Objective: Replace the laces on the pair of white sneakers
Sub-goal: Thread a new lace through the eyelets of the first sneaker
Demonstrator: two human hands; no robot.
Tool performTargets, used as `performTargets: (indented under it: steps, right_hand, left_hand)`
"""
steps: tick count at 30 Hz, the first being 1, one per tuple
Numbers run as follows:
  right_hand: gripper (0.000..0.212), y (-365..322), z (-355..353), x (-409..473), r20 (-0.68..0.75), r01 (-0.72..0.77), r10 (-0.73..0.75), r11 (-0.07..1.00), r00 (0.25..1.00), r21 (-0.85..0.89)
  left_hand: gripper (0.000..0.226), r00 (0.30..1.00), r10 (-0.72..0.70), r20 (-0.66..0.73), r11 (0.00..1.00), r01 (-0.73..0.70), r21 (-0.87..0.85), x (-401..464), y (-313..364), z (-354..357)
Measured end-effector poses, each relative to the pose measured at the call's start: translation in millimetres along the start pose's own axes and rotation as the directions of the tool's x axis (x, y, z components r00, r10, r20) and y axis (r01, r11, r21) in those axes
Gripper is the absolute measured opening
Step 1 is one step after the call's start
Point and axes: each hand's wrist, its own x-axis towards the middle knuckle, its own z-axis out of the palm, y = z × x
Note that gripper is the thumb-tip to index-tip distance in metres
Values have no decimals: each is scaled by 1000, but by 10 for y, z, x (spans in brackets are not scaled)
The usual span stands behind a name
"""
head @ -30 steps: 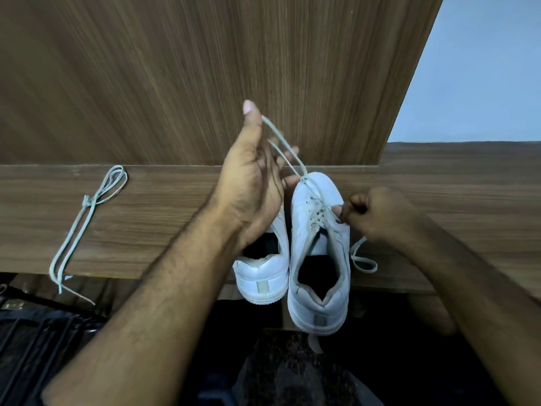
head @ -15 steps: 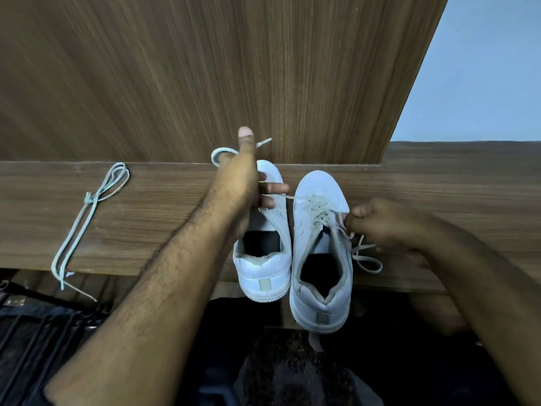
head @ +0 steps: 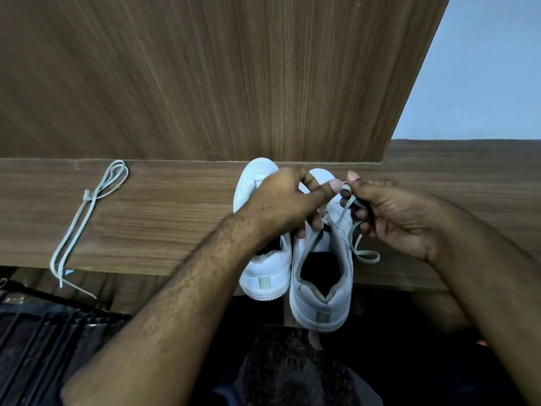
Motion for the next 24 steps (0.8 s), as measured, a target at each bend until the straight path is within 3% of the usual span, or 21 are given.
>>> performTargets:
  steps: [3,6,10,17,21,24]
  right_hand:
    - [25,8,25,-17,5,41,-41,999,999,-16]
    - [43,17,34,-20,12,93,-92,994,996,-53]
    - [27,12,45,-33,79,153,-145,983,986,-97]
    - [28,-11,73,-56,79,201,-192,972,978,-118]
    - [29,-13,91,-69,142,279,-255,943,956,-182]
    - [27,-5,70,-74,185,356,-313,889,932,-288]
  left_hand:
    - [44,999,10,47,1000,-8,-27,-6,-11,69]
    - [39,1000,12,21,991,-9,-136,13,-7,55]
    - [30,1000,-10,-19,969,5,-248,46,-29,17]
    - [23,999,-26,-26,891,11,-455,67,-33,-21]
    - [19,992,-97,-83,811,30,-585,83,-7,-29]
    - [19,974,-217,-56,678,109,-727,96,35,-35]
